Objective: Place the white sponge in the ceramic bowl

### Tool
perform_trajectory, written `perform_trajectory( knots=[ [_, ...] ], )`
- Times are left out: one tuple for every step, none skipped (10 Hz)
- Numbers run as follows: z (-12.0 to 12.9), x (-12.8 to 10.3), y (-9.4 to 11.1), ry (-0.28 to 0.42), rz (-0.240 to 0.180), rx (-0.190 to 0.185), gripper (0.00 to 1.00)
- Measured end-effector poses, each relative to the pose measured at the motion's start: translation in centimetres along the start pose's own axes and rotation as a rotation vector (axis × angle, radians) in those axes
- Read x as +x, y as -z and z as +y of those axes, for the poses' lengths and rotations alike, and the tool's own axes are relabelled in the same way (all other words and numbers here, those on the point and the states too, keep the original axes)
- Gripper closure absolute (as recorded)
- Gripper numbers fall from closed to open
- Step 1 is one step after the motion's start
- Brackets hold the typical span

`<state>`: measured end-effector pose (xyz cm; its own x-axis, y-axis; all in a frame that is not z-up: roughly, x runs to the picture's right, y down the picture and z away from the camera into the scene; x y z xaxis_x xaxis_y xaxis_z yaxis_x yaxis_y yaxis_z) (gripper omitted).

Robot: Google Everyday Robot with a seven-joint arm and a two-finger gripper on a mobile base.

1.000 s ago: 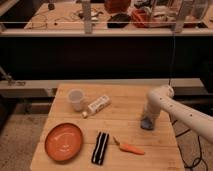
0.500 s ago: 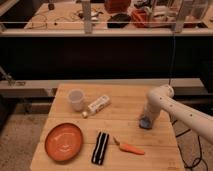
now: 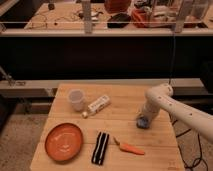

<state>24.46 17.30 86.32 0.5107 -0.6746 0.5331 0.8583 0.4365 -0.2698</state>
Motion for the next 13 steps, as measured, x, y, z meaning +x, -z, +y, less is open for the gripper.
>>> perform_trajectory(
  knots=[
    [-0.6,-0.2,0.5,0.005,0.001,0.001,1.00],
    [-1.0,-0.3,0.9,0.010,-0.002,0.001,1.00],
    [-1.0,-0.3,1.1,0.011,-0.002,0.000,1.00],
    [-1.0,-0.4,1.4,0.015,-0.004,-0.004,1.00],
    [-1.6,-0.6,2.0,0.025,-0.005,-0.005,1.00],
    [-2.0,-0.8,2.5,0.034,-0.007,-0.006,1.00],
    [-2.4,-1.0,2.9,0.041,-0.011,-0.010,1.00],
    [-2.9,-1.1,3.5,0.049,-0.016,-0.013,1.00],
    [-3.2,-1.3,3.9,0.056,-0.019,-0.015,1.00],
    [-3.7,-1.4,4.2,0.063,-0.020,-0.014,1.00],
    [-4.1,-1.6,4.7,0.073,-0.025,-0.017,1.00],
    [-4.9,-2.1,5.4,0.086,-0.029,-0.021,1.00],
    [-5.7,-2.5,5.8,0.096,-0.030,-0.021,1.00]
  ],
)
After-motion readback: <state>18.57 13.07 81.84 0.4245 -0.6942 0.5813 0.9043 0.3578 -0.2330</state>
